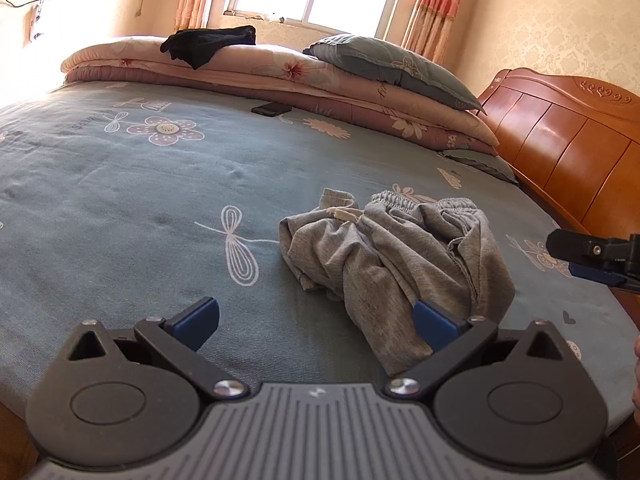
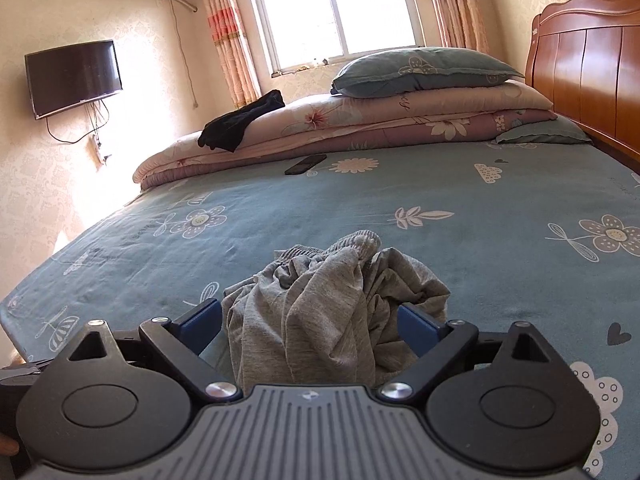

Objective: Fold clothes
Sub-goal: 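Move the right tool down to the sweatpants waistband, then grasp the grey sweatpants waistband with the right tool and lift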

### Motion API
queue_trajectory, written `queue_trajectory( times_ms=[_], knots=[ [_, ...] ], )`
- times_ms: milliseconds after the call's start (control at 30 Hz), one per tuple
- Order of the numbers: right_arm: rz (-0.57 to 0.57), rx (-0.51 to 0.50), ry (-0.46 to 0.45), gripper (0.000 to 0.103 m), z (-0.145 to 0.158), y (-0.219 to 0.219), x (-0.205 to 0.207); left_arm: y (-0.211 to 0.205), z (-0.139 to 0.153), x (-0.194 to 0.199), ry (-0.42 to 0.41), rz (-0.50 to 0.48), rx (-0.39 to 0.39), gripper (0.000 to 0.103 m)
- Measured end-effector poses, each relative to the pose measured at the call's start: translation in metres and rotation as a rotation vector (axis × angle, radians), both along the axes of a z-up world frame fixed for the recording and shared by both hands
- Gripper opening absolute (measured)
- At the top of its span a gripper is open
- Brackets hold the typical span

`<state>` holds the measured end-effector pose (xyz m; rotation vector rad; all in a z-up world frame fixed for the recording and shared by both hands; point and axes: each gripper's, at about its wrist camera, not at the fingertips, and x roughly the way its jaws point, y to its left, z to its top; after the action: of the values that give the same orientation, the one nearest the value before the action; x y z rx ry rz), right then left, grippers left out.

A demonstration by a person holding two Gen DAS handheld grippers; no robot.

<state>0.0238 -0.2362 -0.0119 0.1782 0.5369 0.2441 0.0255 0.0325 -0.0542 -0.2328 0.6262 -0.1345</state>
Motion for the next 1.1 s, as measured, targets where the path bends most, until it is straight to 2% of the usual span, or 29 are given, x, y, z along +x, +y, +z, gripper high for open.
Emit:
queue_trajectory(
  times_ms=[200,267,300,367,400,433,567,600,700,867,933,1033,1100],
  knots=[
    [-0.041,0.012,0.136,0.097,-0.021,0.009,0.056,0.016,-0.006,0.006,0.031,0.074,-0.018,0.103],
    [-0.060,0.009,0.180,0.093,-0.030,0.013,0.068,0.021,-0.008,0.007,0.043,0.083,-0.029,0.103],
    [-0.060,0.016,0.196,0.087,-0.033,0.015,0.073,0.023,-0.009,0.008,0.046,0.088,-0.032,0.103],
    [-0.057,0.021,0.218,0.086,-0.037,0.020,0.080,0.025,-0.010,0.008,0.045,0.093,-0.031,0.103],
    [-0.056,0.009,0.216,0.079,-0.038,0.022,0.080,0.026,-0.010,0.009,0.044,0.096,-0.029,0.103],
    [-0.053,-0.014,0.216,0.063,-0.037,0.026,0.080,0.026,-0.010,0.009,0.045,0.097,-0.027,0.103],
    [-0.064,-0.091,0.205,0.031,-0.033,0.029,0.072,0.026,-0.010,0.008,0.050,0.096,-0.032,0.103],
    [-0.082,-0.108,0.208,0.018,-0.032,0.027,0.070,0.025,-0.009,0.007,0.048,0.093,-0.030,0.103],
    [-0.102,-0.104,0.205,0.015,-0.027,0.011,0.056,0.022,-0.007,0.005,0.043,0.085,-0.024,0.103],
    [-0.158,-0.121,0.198,0.014,-0.021,-0.023,0.022,0.016,0.000,0.001,0.013,0.081,-0.009,0.103],
    [-0.169,-0.132,0.209,0.014,-0.023,-0.034,0.007,0.012,0.003,0.000,0.006,0.068,-0.001,0.103],
    [-0.216,-0.202,0.236,0.014,-0.032,-0.046,-0.008,0.006,0.004,-0.001,-0.003,0.049,0.008,0.103],
    [-0.215,-0.174,0.243,0.017,-0.035,-0.054,-0.014,0.003,0.004,-0.001,-0.008,0.048,0.007,0.103]
  ],
)
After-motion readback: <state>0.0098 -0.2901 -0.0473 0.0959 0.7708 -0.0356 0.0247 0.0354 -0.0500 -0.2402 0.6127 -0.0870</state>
